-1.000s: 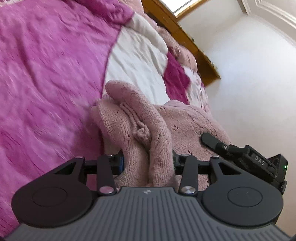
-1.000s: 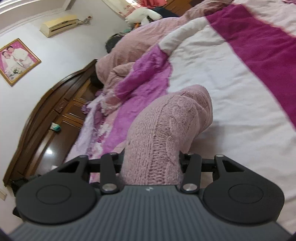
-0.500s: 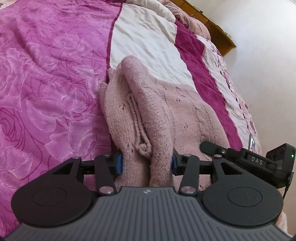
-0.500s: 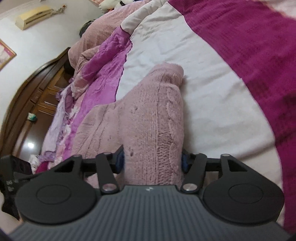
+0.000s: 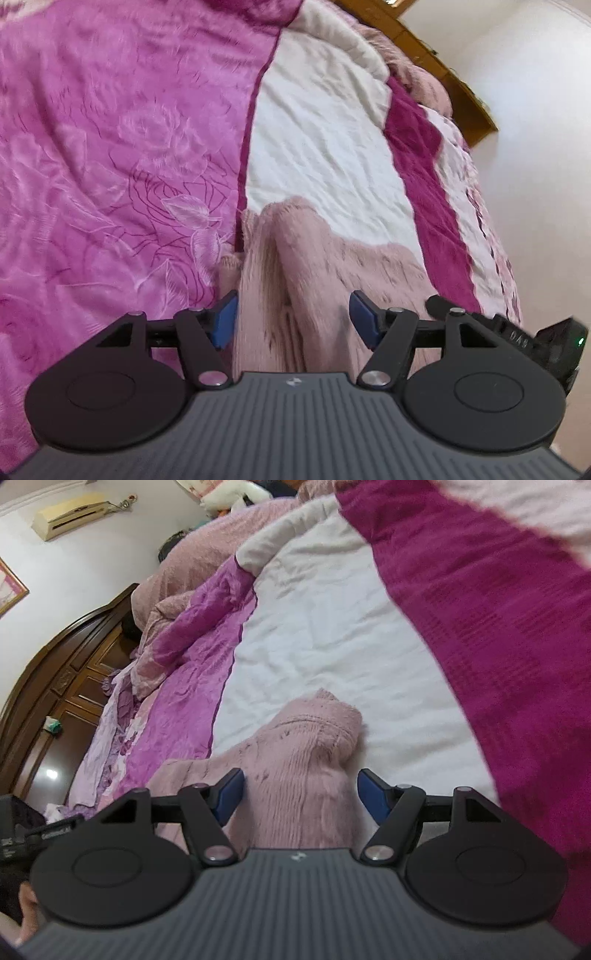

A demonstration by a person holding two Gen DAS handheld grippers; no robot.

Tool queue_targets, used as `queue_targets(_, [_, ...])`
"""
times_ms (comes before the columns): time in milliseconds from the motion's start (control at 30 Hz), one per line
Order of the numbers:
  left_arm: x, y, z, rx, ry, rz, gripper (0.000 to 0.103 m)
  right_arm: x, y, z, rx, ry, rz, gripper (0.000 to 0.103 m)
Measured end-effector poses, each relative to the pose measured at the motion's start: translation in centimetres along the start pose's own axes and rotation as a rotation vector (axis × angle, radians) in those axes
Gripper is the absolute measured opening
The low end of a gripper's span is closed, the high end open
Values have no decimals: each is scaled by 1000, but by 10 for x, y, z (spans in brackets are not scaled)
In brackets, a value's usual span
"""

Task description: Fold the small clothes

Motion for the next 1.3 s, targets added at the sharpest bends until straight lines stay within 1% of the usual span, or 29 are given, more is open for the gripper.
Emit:
queue_targets(67, [-10, -1, -3, -1, 4, 16, 68, -9, -2, 0, -16, 16, -31, 70])
queue_targets(100, [-12, -3, -3, -11, -7, 30, 64, -11, -2, 0, -14, 10, -46, 64])
queue_targets(133, [-14, -6, -2, -28, -35, 35, 44, -9, 1, 0, -7, -11, -52, 43])
queue_targets(167, [-14, -8, -2, -53, -55, 34, 35, -3, 6, 0, 10, -66, -47, 37])
queue_targets(200, [-15, -11, -2, -72, -78, 37, 35, 3, 10, 0, 39, -115, -52, 26])
queue_targets(233, [-15, -11, 0, -84, -96, 38, 33, 9, 15, 0, 69, -157, -60, 25])
queue_targets(267, [-17, -11, 0, -98, -112, 32, 33, 14, 20, 2, 102, -196, -59, 24])
queue_targets(333, [-24, -9, 0, -131, -135, 7, 33, 12, 26, 4, 171, -214, -11, 24])
queue_targets(400, [-32, -7, 2, -162, -139, -14, 33, -1, 29, 7, 247, -193, 77, 24])
queue_targets(467, [-35, -6, 4, -181, -142, -26, 35, -13, 23, 6, 258, -157, 129, 25])
queue_targets(567, [-31, -4, 5, -169, -130, -25, 36, -14, 14, 1, 198, -138, 123, 31])
queue_targets(600, [-27, -5, 5, -162, -126, -27, 36, -11, 14, -1, 180, -133, 128, 36])
queue_targets(633, [-23, -5, 6, -159, -125, -26, 36, -8, 16, -2, 171, -138, 140, 41])
queue_targets(700, [-13, -7, 8, -163, -124, -31, 36, 1, 20, 0, 179, -156, 158, 45])
queue_targets(867, [23, -24, 22, -245, -161, -94, 36, 28, 34, 10, 232, -185, 177, 45])
queue_targets(933, [36, -31, 30, -278, -168, -115, 36, 40, 41, 18, 246, -202, 184, 53])
queue_targets(967, [42, -34, 35, -287, -168, -127, 36, 46, 44, 22, 251, -208, 183, 53])
queue_targets(1033, [52, -38, 44, -287, -157, -143, 36, 56, 49, 29, 259, -216, 175, 53])
queue_targets(1133, [63, -43, 59, -288, -145, -141, 36, 71, 57, 39, 277, -226, 177, 53])
queue_targets(1300, [76, -52, 85, -333, -151, -184, 36, 88, 61, 58, 266, -215, 186, 53])
Point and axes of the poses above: each gripper's, at about its wrist camera, not at the fingertips, and x roughly against the way its jaws point, y to its left, z to its underside, the point moved 3 cm from there along -x, roughly the way its jaws point, and after that the axes turned 2 degrees about x, right-handed, at the moved point
